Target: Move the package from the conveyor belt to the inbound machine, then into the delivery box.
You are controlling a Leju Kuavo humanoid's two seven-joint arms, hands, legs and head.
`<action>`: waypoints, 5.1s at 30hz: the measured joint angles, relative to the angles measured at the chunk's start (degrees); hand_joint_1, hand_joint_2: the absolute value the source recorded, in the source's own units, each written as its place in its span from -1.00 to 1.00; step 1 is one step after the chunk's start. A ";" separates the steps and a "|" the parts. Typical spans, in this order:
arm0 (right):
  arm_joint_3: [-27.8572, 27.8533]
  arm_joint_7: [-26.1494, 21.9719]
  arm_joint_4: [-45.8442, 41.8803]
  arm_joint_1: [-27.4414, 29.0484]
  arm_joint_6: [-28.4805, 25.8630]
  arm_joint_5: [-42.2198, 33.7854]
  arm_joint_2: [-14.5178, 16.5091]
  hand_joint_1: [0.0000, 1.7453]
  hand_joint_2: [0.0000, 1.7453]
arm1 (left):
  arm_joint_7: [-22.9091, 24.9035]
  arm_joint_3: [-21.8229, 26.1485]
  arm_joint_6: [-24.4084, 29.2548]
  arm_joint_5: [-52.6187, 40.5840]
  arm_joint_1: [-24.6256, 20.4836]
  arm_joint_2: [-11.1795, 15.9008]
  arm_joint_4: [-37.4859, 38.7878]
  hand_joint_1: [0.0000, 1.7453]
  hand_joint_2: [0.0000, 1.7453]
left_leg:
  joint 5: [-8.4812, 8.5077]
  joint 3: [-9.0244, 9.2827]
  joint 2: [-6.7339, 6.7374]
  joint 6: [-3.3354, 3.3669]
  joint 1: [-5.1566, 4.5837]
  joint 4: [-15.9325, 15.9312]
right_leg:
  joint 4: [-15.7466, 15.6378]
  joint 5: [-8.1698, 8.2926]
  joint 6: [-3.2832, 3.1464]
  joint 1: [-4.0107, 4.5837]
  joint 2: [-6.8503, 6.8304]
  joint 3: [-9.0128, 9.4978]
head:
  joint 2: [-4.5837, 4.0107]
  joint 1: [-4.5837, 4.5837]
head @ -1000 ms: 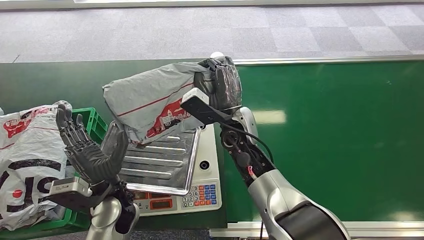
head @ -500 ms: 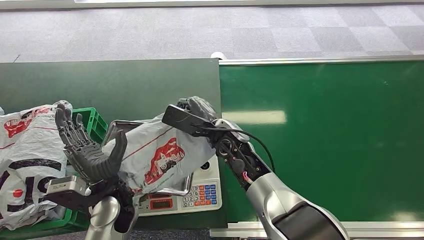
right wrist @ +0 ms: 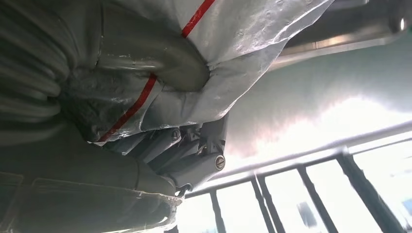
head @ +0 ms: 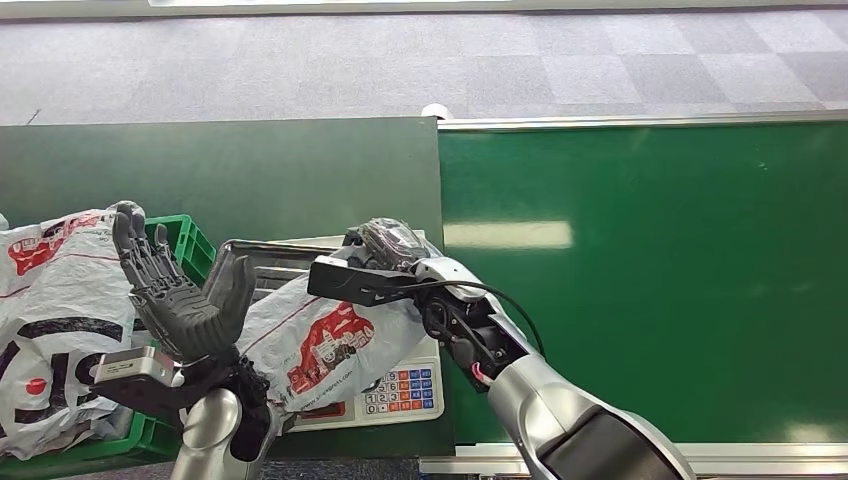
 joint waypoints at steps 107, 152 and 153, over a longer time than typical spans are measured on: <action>-34.90 -13.12 -60.77 55.40 8.12 -39.26 -11.40 -1.00 1.00 | 25.93 -1.78 -0.81 -48.53 8.32 4.21 12.92 1.00 1.00 | -0.14 0.04 -0.08 -0.05 -0.02 -0.03 | -0.05 -0.12 0.02 -0.03 -0.11 0.07 | 0.00 -0.01; -36.70 -10.92 -62.87 57.47 8.34 -37.47 -9.76 -1.00 1.00 | 23.12 49.55 10.02 -69.52 8.68 -7.68 -1.80 -1.00 1.00 | -0.18 0.03 -0.01 -0.07 -0.01 -0.05 | -0.05 -0.18 0.00 -0.02 -0.05 0.04 | 0.00 -0.01; -36.76 -10.92 -62.87 57.47 8.36 -37.42 -9.72 -1.00 1.00 | 21.76 50.23 10.02 -68.27 8.66 -7.68 -2.13 -1.00 1.00 | -0.18 0.03 -0.02 -0.07 0.00 -0.05 | -0.05 -0.18 0.00 -0.01 -0.05 0.03 | 0.00 0.00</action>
